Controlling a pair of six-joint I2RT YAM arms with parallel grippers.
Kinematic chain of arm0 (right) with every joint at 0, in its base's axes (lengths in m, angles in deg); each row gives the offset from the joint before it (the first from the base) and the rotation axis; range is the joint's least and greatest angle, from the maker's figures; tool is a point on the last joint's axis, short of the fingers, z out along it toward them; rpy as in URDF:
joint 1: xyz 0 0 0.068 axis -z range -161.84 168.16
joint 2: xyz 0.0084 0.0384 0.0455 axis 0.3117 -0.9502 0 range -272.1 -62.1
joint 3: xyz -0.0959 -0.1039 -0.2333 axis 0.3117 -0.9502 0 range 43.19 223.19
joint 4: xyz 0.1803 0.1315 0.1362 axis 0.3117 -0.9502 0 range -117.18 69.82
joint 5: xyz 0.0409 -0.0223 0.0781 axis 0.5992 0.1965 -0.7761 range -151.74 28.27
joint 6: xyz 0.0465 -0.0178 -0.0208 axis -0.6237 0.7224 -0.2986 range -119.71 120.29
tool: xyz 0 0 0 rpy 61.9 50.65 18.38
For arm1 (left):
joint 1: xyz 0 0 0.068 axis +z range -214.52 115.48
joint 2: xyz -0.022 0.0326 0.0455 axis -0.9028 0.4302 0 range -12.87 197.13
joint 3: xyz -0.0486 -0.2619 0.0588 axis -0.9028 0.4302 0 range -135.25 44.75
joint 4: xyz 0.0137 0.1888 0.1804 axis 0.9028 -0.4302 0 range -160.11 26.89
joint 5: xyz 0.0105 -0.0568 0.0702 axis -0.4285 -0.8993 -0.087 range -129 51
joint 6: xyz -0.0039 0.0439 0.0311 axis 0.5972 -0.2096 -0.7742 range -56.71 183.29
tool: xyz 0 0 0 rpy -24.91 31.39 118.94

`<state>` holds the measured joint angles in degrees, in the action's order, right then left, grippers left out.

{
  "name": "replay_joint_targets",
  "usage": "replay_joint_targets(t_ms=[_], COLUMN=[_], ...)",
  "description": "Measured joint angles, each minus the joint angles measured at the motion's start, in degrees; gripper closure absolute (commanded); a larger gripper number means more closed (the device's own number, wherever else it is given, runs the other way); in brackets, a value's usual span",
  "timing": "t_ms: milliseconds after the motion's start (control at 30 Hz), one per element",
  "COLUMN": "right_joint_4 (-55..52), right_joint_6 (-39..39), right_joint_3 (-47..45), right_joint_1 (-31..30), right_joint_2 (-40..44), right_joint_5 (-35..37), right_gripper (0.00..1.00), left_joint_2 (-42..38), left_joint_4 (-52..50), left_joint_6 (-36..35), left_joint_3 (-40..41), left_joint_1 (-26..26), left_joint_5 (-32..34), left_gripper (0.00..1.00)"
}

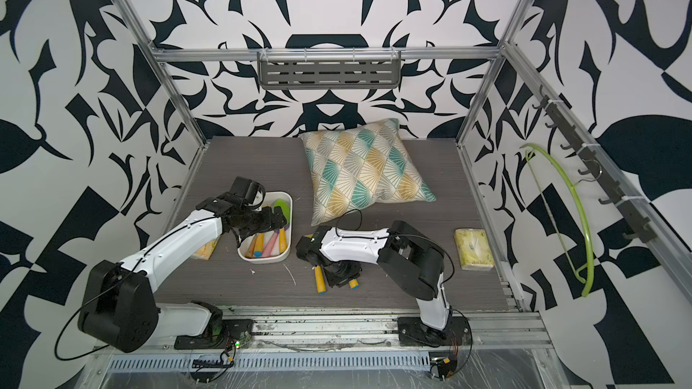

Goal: Take the shovel out of the storage box
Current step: Place the shovel at the center of the board.

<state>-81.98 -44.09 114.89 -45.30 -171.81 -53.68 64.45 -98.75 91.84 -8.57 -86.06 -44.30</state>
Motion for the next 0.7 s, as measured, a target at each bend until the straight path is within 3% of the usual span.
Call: replay_joint_targets(t_ms=[133, 400, 600, 700], right_joint_4=[0.61, 1.77, 0.85, -0.28], right_joint_6=[-0.39, -0.76, -1.03, -1.25], right_joint_3=[0.37, 0.46, 1.86, 2.84], right_joint_1=[-0.02, -0.02, -0.28, -0.28], right_joint_2=[-0.15, -0.81, -0.22, 2.86], right_joint_5=[-2.40, -6.25, -6.32, -4.74], right_gripper=[0.60, 0.60, 0.59, 0.59], left_joint_2=[0.02, 0.50, 3.72, 6.45], left_joint_4=[0.02, 0.02, -0.20, -1.73], left_joint_6=[-0.37, -1.53, -2.58, -3.82], left_joint_3=[0.00, 0.09, -0.07, -1.64], left_joint_1=[0.00, 0.04, 0.04, 0.04], left_joint_5=[-0.02, 0.13, 2.12, 4.63], left_gripper=[0.01, 0.02, 0.14, 0.26])
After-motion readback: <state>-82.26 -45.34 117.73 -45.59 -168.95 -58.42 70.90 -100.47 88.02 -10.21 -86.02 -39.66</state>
